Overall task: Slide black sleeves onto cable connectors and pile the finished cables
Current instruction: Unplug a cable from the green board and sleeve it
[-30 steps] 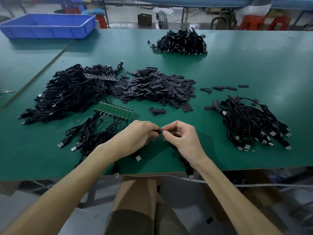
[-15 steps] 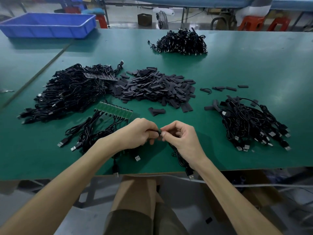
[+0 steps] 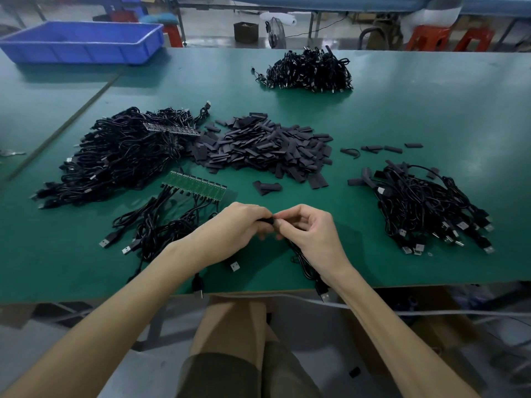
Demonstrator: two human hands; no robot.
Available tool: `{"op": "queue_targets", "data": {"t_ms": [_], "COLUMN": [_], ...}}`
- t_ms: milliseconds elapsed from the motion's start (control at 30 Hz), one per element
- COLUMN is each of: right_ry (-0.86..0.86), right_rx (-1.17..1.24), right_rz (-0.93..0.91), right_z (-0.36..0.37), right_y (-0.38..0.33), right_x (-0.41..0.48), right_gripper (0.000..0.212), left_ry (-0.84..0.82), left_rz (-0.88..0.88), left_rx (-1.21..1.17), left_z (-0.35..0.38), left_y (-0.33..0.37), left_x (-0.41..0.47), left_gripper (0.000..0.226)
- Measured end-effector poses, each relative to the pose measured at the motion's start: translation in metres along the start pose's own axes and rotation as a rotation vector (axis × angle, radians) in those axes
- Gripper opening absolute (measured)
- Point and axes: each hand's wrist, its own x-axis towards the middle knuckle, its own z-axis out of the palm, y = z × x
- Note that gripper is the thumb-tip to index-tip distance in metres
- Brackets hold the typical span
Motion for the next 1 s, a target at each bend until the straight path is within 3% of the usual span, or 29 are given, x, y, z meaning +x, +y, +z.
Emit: {"op": "queue_targets", "data": {"t_ms": [200,300,533,767,1000], "right_ry": [0.006,0.037,0.04,0.018,0.001], "right_rx": [0.034,0.079,0.095,0.085,0.064], "right_rz": [-0.019,-0.017,0.019,0.033,0.019], "right_z": [0.001,0.001,0.002,0.002,0.002], "right_y": [0.0,0.0,0.003,0.001,-0.001], "right_x": [0.0,0.001,0.002,0.0,-0.001], "right_gripper": [0.006,0.007,0.007,0.005,0.007], "left_ry": [0.118,0.201,0.371,0.371,0.304], "left_rz": [-0.058,-0.082,0.143,0.186,0.0], "left_rx": [-0.356,-0.418,-0.114,-0.101,-0.462], "left_z": [-0.007,-0.004,0.003,0.005,0.004], "left_y": [-0.008,-0.011,-0.014,-0.013,-0.019], "left_x": [0.0,-0.002,-0.01,-0.011,-0.009], "left_gripper": [0.007,0.01,0.024,0.022,0.021]}}
